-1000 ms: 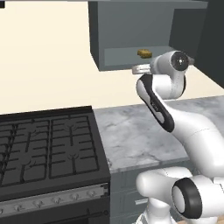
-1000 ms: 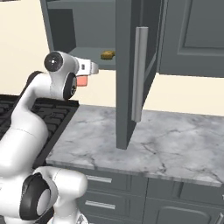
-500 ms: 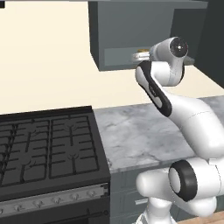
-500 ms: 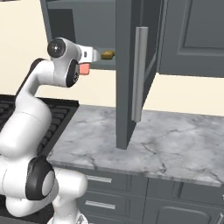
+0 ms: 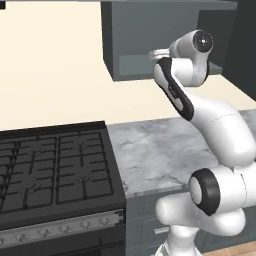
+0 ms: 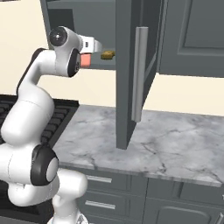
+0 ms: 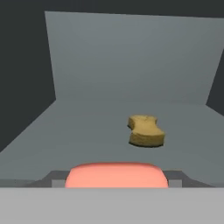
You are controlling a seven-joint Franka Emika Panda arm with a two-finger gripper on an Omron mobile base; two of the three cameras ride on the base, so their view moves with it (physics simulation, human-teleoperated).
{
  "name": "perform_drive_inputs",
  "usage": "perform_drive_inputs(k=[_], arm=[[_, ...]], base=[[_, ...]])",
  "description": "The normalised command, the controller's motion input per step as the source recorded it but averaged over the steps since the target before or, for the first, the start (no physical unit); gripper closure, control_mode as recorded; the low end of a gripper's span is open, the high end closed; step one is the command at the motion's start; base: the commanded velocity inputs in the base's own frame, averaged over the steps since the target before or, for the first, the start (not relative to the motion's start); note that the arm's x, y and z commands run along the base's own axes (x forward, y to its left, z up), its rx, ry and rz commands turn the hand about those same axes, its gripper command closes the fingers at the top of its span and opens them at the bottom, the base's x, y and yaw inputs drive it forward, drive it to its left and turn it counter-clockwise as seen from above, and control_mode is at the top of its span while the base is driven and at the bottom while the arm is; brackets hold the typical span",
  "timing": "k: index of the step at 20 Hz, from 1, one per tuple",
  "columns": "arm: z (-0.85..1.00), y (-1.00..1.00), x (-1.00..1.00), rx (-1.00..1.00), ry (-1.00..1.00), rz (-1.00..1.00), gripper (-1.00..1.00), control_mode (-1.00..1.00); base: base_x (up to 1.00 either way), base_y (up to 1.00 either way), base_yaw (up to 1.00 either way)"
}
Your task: Pick up the sponge and bar soap from the sink, and place them back in the cabinet, and close the cabinet door.
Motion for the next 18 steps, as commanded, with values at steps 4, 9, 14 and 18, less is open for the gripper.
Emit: perform_drive_inputs(k=[4, 9, 14, 18], arm=[[0.00, 0.00, 0.32, 0.00, -0.03, 0.01, 1.00, -1.00], [0.00, 0.00, 0.41, 0.00, -0.02, 0.03, 1.00, -1.00], [0.00, 0.00, 0.43, 0.00, 0.00, 0.01, 1.00, -1.00], [-0.01, 0.00, 0.39, 0.00, 0.00, 0.02, 1.00, -1.00]], base=[[0.00, 0.00, 0.00], [0.00, 0.00, 0.00], [0.00, 0.00, 0.00], [0.00, 0.00, 0.00]])
